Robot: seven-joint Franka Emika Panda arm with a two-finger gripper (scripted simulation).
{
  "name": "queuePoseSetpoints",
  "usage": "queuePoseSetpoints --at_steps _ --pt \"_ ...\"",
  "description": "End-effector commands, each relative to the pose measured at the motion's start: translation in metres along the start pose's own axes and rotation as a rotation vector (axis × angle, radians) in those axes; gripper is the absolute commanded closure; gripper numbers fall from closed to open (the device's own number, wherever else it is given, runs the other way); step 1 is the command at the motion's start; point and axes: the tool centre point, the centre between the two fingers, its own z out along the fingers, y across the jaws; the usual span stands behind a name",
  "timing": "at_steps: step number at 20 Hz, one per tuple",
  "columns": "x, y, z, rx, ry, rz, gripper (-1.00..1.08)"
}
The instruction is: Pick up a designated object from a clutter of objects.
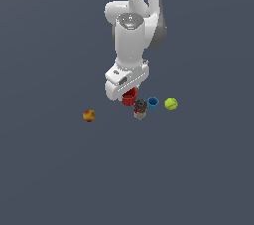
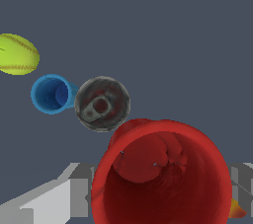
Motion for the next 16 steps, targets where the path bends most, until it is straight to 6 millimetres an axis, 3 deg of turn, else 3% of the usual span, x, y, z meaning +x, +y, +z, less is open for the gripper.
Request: queuePoseSetpoints --at_steps 1,16 --pt "-0.001 -0.011 -0.022 0.001 -0.001 0.0 1.08" --pt "-0.002 -0.072 -0.151 0.016 -0.012 -0.002 1.08"
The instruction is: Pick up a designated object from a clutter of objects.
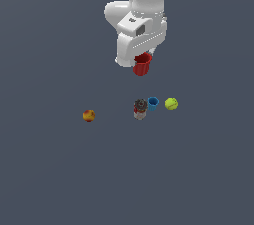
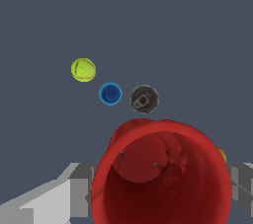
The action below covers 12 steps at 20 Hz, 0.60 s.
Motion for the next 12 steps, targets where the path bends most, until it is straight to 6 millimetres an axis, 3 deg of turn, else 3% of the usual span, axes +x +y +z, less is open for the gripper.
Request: queuePoseSetpoints --at_steps 1,6,12 --pt "0.0 -0.009 -0.019 0.002 -0.001 0.0 1.08" --pt "0.0 -0.022 -0.047 0.005 -0.003 0.0 1.08" --pt "0.001 -0.029 -0.067 0.007 -0.005 0.0 1.08"
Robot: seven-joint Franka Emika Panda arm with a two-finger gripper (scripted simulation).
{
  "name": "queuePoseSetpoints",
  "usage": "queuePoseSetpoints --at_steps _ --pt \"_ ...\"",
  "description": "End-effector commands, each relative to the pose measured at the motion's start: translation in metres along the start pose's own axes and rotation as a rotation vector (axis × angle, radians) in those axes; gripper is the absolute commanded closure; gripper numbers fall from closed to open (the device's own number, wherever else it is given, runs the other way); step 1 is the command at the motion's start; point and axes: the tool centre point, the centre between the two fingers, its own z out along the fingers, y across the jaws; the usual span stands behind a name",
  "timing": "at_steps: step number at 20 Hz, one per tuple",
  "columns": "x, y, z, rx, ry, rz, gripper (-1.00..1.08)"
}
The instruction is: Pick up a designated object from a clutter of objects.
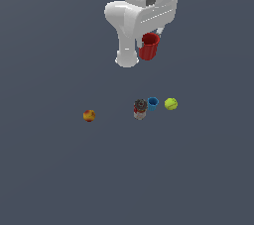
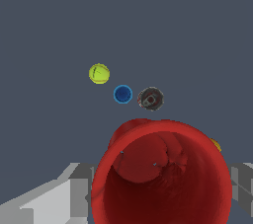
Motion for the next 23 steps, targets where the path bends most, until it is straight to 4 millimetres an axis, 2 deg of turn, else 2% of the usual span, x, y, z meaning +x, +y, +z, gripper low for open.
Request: queuePoseSetpoints --at_steps 1,8,17,23 --pt "0.0 -0.002 -0.006 0.0 0.0 0.0 1.08" --pt "0.001 -0.002 -0.008 0.001 -0.001 0.0 1.08" --pt "0.008 0.011 -0.028 0.001 -0.001 0.001 1.08" --pt "0.009 0.013 -0.031 0.001 -0.001 0.001 1.08"
